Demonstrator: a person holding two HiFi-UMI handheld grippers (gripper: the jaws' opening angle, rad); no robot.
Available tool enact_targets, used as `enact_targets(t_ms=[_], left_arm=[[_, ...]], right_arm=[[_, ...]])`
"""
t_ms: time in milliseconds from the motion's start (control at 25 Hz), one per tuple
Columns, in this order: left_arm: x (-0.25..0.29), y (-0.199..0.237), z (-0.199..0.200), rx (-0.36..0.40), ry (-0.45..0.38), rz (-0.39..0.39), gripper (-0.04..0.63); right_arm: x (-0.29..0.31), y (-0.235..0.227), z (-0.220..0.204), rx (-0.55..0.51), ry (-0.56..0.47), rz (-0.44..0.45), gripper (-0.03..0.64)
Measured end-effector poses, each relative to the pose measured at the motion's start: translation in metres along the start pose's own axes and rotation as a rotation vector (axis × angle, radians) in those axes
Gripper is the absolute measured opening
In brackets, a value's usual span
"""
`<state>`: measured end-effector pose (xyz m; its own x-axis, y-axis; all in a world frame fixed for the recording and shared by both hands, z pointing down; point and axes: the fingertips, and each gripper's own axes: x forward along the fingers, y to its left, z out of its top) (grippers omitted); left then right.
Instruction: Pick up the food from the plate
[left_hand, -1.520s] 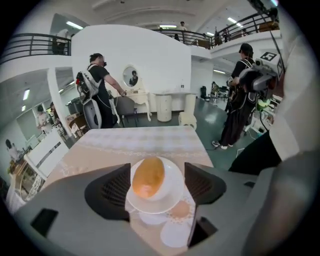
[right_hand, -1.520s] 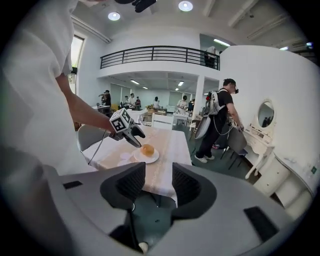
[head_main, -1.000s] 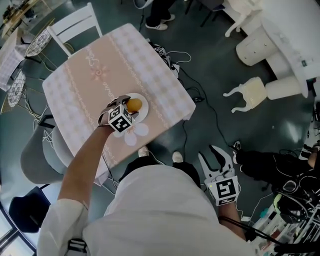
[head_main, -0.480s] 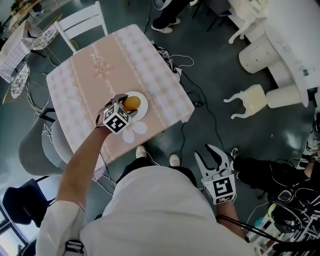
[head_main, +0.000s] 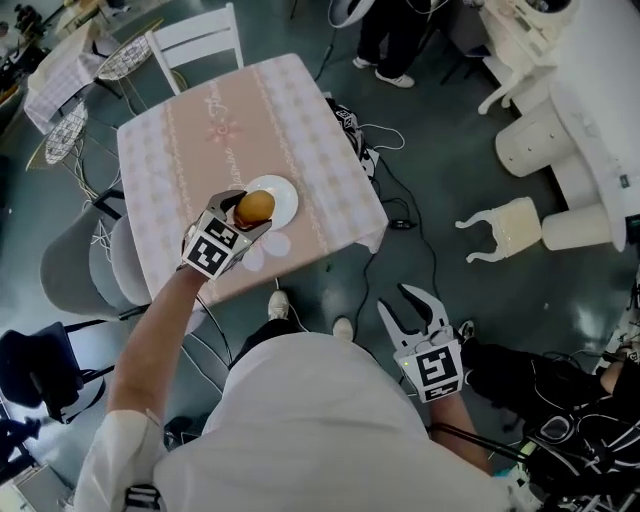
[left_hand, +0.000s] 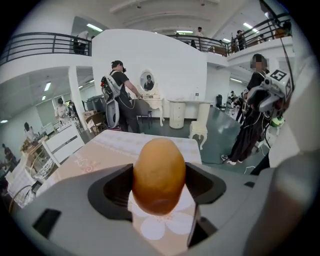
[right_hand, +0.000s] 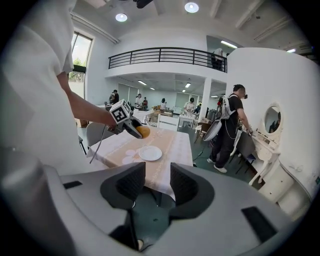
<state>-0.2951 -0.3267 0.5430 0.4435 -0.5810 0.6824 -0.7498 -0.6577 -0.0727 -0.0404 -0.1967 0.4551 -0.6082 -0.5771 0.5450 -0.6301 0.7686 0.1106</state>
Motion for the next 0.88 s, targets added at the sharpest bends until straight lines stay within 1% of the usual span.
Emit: enact_targets(t_ms=[280,400,560,720,880], left_arm=[[-0.062,-0.051,0.035,-0.136,-0.121,0.073,0.337],[-0.088,-0.078,0.046,-0.155,-0.155,0.107,0.337],[-0.116,-0.117,0.064,-0.178,-0.209,0.14,0.336],[-0.137,-0.159,0.074,-0.227,-0.256,0.158,0.337],[-0.149,-0.194,0.078,-0.266,-0.28,0.18,0.336]], right_arm=[[-0.022,-0.008,-0.015,-0.044,-0.024,0.082,0.163],[-0.026,-0.011,-0.022,-0.052,-0.039,0.122,0.158],[-0.03,-0.012,-0.03,-0.09,-0.054,0.17,0.117],[-0.034,-0.007,-0.035,-0.109,-0.069,0.23,0.064],[-0.037,-0.001,-0.038,-0.149,-0.085,0.29,0.041]])
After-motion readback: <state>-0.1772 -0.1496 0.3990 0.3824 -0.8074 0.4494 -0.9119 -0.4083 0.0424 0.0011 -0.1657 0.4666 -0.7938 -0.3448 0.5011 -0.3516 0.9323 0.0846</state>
